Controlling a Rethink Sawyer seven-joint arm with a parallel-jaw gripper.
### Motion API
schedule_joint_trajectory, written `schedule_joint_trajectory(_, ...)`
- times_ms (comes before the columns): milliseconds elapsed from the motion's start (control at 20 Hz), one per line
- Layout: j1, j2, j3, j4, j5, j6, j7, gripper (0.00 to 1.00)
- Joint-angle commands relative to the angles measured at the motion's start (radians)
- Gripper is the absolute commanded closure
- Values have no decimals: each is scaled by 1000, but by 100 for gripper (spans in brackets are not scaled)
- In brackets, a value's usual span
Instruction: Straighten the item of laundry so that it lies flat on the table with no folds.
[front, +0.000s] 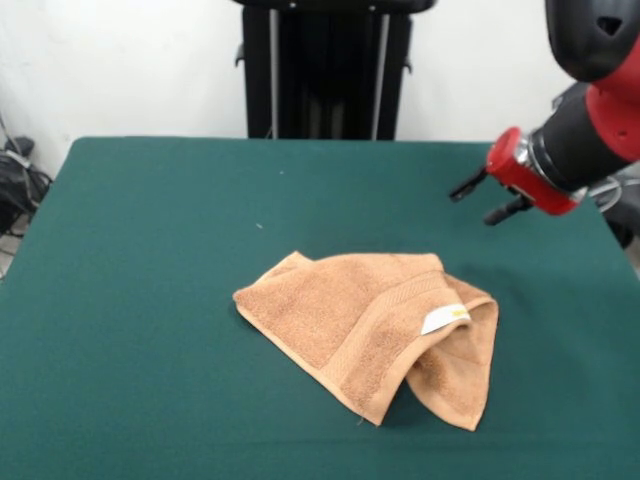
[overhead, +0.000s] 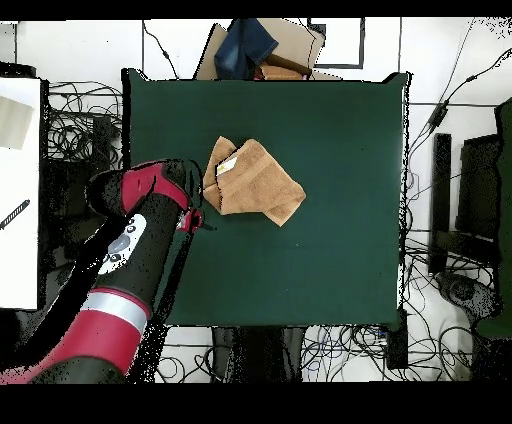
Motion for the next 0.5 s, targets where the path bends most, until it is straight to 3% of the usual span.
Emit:
schedule_joint_trajectory(50, -24, 62, 56, -92, 27, 59, 220, 0)
schedule_joint_trajectory(500, -61, 151, 78, -195, 36, 59, 212, 0)
